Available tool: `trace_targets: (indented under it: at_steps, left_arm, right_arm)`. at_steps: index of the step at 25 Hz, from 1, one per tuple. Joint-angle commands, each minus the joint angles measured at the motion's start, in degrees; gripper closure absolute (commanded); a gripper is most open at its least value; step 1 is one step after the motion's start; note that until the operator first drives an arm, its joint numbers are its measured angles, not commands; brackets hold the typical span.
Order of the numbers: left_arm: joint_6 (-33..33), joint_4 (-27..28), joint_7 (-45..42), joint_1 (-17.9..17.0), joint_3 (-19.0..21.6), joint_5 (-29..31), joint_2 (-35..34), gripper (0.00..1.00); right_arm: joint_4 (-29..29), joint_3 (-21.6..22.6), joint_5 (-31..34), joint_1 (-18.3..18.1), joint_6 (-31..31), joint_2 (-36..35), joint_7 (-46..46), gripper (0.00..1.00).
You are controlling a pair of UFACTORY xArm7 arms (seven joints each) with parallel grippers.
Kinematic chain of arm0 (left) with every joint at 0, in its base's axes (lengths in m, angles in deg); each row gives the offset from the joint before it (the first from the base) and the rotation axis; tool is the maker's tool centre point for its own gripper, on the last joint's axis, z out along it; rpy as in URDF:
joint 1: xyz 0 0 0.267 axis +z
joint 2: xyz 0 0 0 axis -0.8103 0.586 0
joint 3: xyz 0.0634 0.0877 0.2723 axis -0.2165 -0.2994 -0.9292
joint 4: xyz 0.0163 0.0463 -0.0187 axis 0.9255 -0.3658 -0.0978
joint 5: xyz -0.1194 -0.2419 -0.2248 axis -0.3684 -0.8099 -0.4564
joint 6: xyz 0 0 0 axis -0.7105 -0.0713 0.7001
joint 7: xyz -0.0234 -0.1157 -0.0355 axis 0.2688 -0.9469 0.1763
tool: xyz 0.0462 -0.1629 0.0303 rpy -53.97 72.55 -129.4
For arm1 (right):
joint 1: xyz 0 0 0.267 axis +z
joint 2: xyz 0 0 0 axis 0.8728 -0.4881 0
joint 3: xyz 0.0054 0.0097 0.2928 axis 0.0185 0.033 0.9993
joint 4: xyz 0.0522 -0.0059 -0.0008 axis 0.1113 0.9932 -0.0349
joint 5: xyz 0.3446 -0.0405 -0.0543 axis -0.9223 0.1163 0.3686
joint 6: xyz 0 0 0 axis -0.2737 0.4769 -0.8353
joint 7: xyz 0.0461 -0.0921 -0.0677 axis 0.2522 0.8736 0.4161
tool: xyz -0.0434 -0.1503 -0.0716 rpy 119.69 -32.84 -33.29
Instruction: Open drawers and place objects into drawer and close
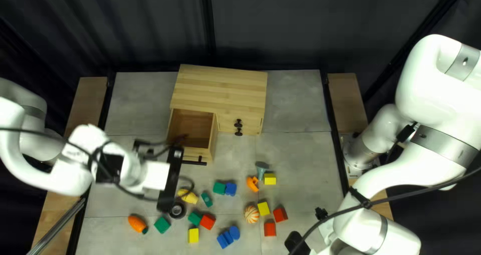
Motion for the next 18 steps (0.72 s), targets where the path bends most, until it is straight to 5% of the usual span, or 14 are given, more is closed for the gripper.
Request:
trace_targets:
  at_steps: [1,6,7,8,9,18]
  left_arm:
    - [-2.8,2.3,-0.3,3.9,-2.4,6.8,4.0,1.0]
    - [-8.1,-0.6,-4.6,6.2,-3.9,12.2,5.6,0.98]
    - [-9.7,-1.9,-5.7,6.4,-4.0,12.9,5.3,0.41]
    - [-11.3,-3.4,-6.9,6.4,-4.0,13.2,4.6,0.1]
    - [-12.4,-4.8,-7.9,6.3,-3.8,13.3,3.8,0.0]
    - [-9.6,-10.1,-8.5,0.3,-0.6,6.0,-4.2,0.0]
  right_arm:
    - [0.0,0.0,0.0,0.0,0.0,0.0,0.0,0.0]
    - [0.0,0.0,0.0,0.0,0.0,0.0,0.0,0.0]
    - [0.0,0.0,0.0,0.0,0.0,0.0,0.0,0.0]
    - [0.0,0.0,0.0,0.0,0.0,0.0,0.0,0.0]
    - [0.0,0.0,0.0,0.0,0.0,0.0,0.0,0.0]
    - [0.0,0.0,0.0,0.0,0.0,0.0,0.0,0.0]
